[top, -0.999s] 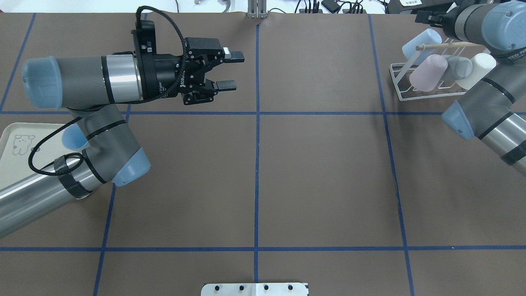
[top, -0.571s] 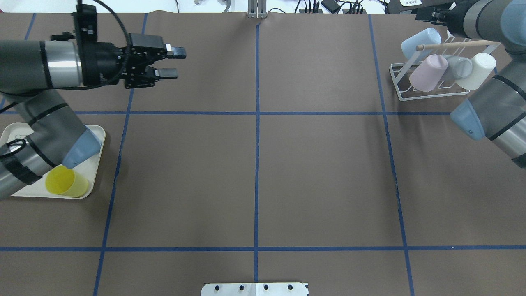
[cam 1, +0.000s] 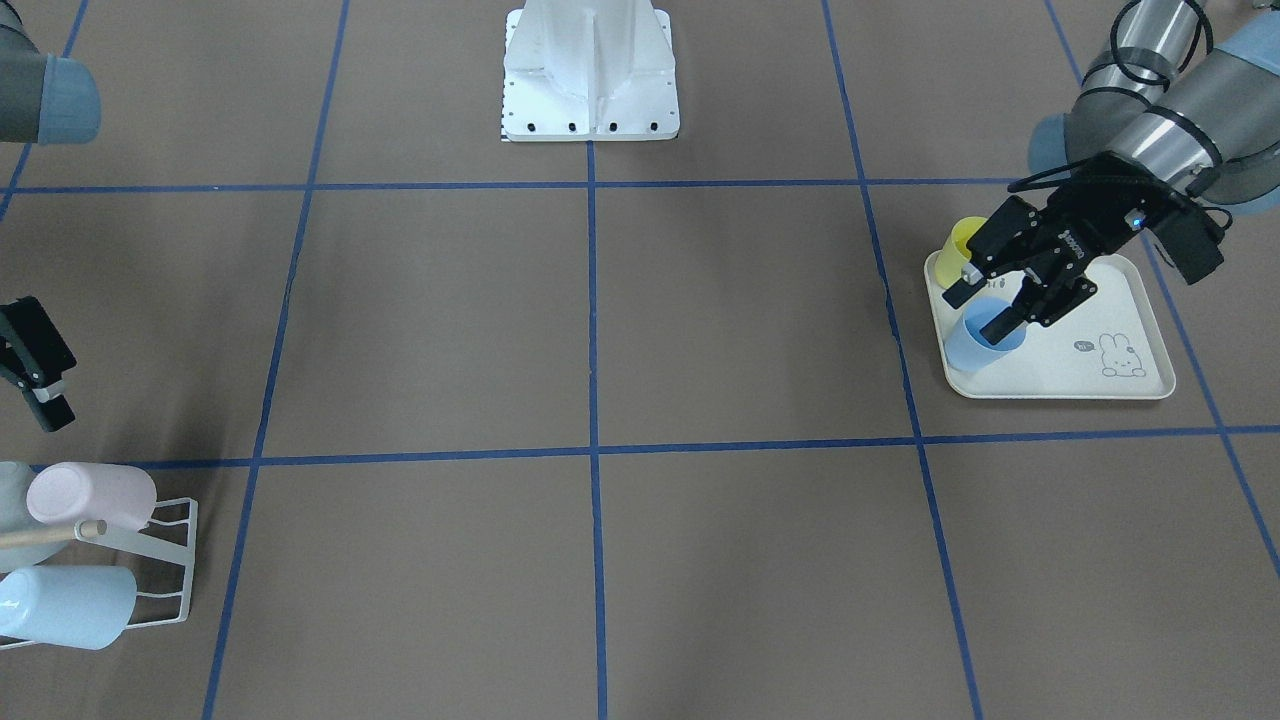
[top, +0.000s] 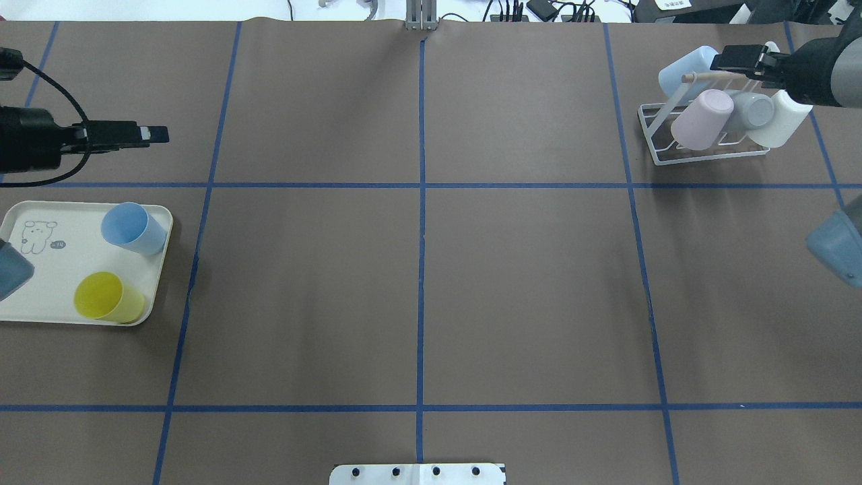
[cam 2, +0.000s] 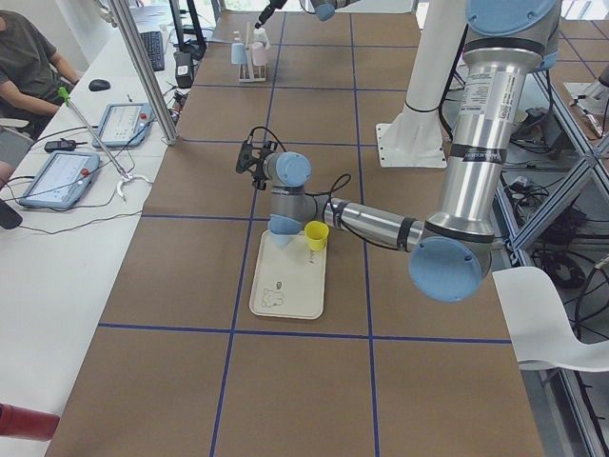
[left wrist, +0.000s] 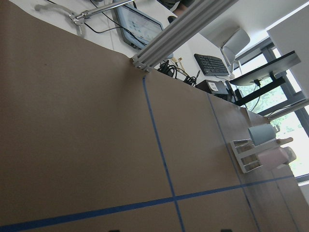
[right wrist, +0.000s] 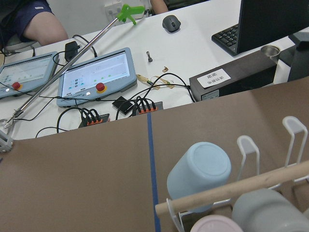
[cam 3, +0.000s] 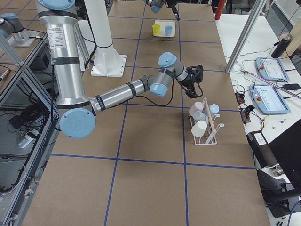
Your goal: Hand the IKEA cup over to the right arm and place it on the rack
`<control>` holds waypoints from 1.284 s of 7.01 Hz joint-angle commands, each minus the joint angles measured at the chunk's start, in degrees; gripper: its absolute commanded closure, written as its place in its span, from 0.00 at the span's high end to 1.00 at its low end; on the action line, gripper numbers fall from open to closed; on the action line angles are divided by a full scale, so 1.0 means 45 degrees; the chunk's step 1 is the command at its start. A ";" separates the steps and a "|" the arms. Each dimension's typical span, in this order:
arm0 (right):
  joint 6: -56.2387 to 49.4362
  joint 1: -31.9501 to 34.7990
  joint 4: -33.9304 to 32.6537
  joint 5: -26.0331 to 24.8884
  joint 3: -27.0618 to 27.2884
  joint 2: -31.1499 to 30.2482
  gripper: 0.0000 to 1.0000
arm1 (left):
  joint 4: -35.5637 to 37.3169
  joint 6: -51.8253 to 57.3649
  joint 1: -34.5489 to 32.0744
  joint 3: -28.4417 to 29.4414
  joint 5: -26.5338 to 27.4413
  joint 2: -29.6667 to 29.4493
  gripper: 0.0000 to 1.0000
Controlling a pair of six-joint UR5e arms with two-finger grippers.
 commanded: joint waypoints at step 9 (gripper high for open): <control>0.2782 -0.0865 0.0918 0.0152 0.0834 -0.0783 1.00 | 0.6033 0.3133 0.1810 -0.2421 -0.1656 0.3838 0.73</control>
